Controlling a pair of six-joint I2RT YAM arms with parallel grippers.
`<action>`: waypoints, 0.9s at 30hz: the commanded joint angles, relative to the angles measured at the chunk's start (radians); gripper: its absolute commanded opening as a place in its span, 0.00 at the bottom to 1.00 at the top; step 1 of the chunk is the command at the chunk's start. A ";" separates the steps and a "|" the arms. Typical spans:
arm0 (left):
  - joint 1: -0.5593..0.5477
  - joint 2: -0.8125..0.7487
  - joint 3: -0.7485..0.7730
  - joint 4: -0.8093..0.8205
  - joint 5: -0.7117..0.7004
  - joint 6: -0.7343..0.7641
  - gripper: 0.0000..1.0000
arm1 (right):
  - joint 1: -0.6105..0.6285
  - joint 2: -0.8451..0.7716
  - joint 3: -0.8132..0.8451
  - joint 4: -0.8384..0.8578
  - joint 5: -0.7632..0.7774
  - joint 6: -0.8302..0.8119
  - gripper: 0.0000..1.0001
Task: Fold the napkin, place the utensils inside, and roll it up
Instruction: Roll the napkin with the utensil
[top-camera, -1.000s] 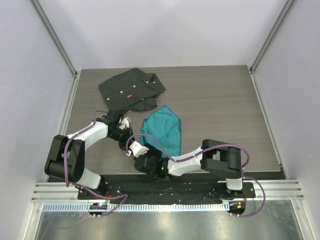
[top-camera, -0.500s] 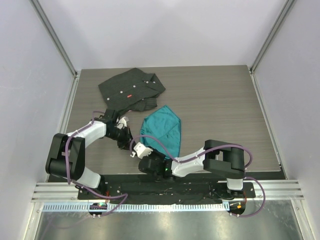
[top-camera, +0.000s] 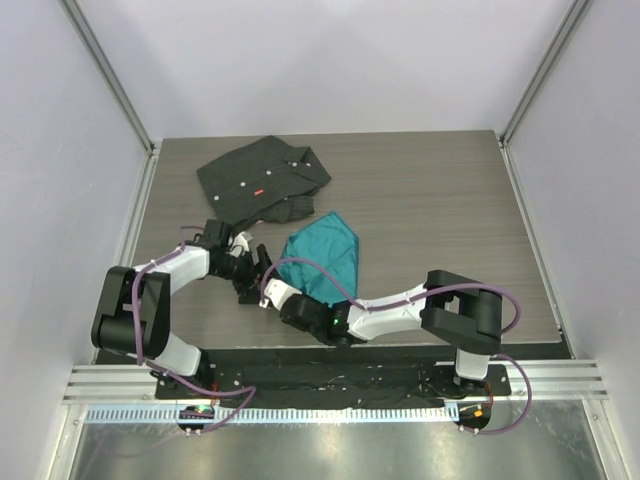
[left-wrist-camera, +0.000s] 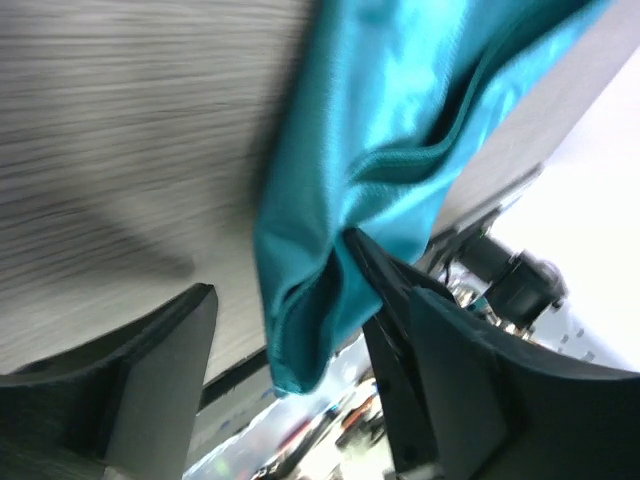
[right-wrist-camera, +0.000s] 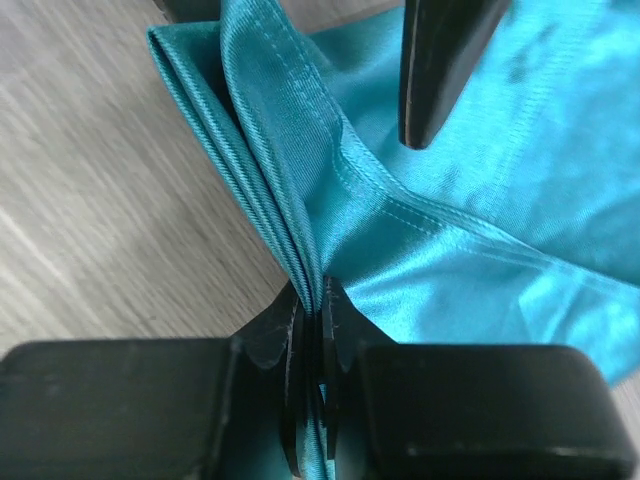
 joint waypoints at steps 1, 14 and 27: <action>0.035 -0.084 -0.062 0.140 -0.049 -0.109 0.85 | -0.068 -0.029 0.058 -0.176 -0.278 0.036 0.11; 0.027 -0.463 -0.174 0.303 -0.482 -0.115 0.94 | -0.358 0.093 0.363 -0.495 -0.856 0.112 0.09; -0.080 -0.457 -0.245 0.577 -0.497 -0.003 0.94 | -0.557 0.345 0.550 -0.603 -1.293 0.229 0.05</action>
